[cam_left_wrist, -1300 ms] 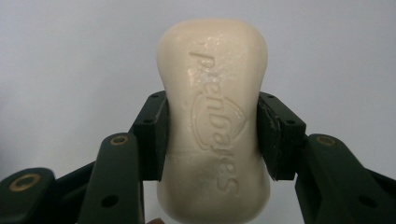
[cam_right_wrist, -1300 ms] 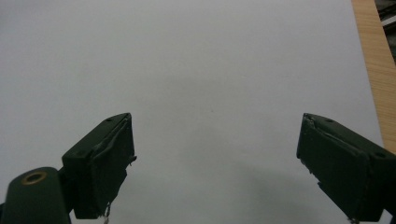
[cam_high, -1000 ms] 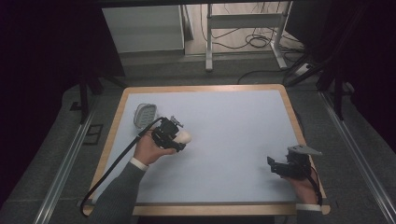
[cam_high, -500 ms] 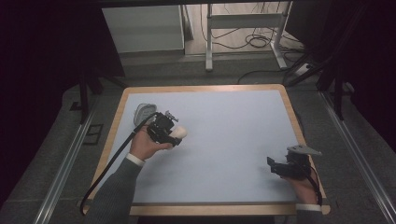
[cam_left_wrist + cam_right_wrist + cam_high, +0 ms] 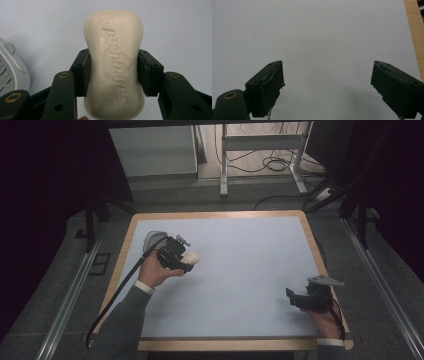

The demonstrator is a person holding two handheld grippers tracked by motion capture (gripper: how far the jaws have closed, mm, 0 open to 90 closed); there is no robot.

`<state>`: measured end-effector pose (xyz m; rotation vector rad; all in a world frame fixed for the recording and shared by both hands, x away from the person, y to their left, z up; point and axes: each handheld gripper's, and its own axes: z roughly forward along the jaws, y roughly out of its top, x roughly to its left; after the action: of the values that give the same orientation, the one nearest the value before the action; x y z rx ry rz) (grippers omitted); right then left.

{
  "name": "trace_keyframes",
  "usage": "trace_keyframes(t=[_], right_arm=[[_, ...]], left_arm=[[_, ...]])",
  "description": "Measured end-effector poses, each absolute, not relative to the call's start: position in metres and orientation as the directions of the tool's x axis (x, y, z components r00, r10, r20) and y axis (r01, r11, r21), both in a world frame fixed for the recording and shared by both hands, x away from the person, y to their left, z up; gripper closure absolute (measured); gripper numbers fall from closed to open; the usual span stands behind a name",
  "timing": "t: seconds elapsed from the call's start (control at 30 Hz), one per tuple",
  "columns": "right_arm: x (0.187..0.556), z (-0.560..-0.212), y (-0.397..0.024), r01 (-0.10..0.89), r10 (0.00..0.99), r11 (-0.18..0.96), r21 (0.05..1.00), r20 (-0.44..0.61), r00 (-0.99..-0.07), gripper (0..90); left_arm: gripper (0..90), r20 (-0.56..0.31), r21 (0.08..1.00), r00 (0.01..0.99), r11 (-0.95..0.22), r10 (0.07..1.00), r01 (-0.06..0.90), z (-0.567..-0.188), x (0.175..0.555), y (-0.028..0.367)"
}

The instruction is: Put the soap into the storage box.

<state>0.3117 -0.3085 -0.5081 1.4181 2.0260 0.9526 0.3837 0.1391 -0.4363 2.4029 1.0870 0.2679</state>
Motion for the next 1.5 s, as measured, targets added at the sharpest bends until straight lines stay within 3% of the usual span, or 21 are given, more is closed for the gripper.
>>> trace_keyframes(t=[1.5], right_arm=[[0.313,-0.512,-0.307,0.606,0.936,0.234,0.761,-0.009,-0.351,11.1]], left_arm=[[49.8,-0.015,0.505,0.589,-0.502,0.808,0.702,-0.422,0.416,0.174]])
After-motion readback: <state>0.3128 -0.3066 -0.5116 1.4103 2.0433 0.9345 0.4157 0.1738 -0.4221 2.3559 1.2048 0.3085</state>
